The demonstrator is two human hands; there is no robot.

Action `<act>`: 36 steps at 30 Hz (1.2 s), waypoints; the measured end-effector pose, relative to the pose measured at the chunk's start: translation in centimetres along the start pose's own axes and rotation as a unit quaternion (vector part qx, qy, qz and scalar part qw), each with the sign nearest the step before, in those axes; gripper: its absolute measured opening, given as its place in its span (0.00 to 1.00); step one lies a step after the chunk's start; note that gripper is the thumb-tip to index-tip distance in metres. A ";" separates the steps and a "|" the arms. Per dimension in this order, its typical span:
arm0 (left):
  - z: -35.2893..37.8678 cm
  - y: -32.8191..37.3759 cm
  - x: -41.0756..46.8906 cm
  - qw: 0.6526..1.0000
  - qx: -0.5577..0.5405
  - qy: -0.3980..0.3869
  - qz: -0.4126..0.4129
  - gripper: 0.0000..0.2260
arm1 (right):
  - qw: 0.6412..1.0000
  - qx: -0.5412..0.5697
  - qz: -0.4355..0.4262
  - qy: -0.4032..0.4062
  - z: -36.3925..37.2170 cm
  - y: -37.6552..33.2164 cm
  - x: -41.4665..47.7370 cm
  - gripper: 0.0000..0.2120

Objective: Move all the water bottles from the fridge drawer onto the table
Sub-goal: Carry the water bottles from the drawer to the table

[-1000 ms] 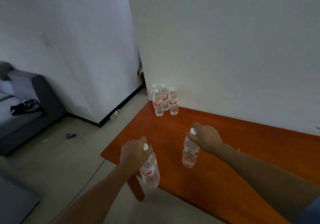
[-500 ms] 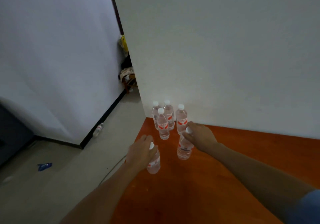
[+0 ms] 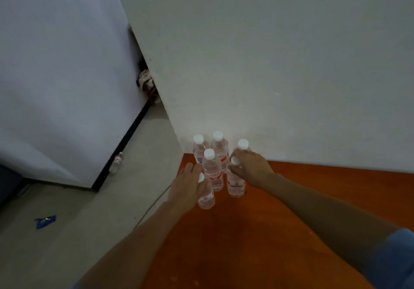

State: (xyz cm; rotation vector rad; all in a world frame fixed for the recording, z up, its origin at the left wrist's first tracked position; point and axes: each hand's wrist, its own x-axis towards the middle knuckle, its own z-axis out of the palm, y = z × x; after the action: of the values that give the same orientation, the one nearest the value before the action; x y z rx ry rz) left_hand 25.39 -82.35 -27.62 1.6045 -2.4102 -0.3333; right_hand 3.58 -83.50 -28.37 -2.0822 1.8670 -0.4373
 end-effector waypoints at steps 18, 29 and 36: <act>-3.0 -0.1 3.5 0.979 0.047 0.023 0.198 0.14 | 0.974 -0.029 0.222 0.046 -1.0 -3.2 -7.1 0.25; -1.5 18.4 -3.7 0.911 -0.016 -0.065 0.408 0.10 | 0.892 -0.051 0.434 0.114 -7.6 -0.4 -31.1 0.22; 1.4 34.6 -16.1 0.834 -0.010 -0.101 0.543 0.09 | 0.803 -0.040 0.561 0.197 -9.7 -0.6 -51.8 0.20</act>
State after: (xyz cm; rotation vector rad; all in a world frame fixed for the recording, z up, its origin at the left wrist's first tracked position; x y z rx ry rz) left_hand 0.82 -54.40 -19.18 -0.0065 -2.9698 -0.2882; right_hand -5.41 -32.21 -20.37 -0.5890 2.9428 -0.4646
